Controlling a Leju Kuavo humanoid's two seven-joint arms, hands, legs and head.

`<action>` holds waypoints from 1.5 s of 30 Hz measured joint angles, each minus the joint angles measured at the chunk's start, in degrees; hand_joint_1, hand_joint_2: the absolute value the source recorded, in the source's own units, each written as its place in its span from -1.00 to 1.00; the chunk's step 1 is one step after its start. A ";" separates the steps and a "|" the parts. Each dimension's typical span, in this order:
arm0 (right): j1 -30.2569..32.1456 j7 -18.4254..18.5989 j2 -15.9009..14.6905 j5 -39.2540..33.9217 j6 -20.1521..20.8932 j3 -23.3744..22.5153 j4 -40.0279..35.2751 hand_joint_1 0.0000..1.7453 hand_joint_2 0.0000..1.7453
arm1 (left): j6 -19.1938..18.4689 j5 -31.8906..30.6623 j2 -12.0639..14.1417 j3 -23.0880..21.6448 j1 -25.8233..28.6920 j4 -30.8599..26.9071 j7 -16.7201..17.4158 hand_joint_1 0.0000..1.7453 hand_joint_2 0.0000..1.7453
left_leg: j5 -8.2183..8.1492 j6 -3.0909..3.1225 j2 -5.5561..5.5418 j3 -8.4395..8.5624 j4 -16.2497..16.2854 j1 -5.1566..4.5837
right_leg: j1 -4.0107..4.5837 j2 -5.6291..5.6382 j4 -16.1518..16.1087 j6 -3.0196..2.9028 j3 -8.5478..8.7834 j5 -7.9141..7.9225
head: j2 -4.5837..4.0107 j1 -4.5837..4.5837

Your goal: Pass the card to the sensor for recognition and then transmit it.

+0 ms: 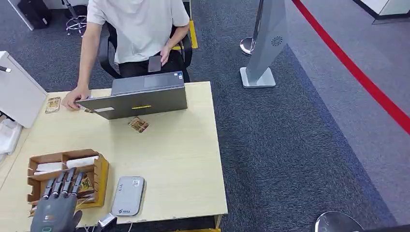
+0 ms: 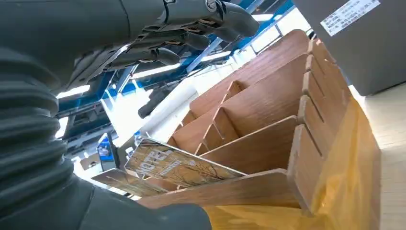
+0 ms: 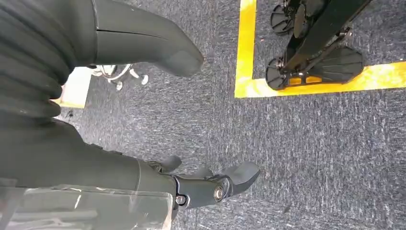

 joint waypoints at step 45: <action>-0.13 -0.24 -0.02 1.44 0.29 -0.02 -0.52 -1.00 1.00 | -2.41 0.97 -0.72 1.77 -1.14 0.33 -2.36 1.00 1.00 | 0.01 0.00 -0.02 0.00 0.01 0.00 | 0.00 -0.01 0.00 0.00 -0.01 0.00 | 0.02 0.02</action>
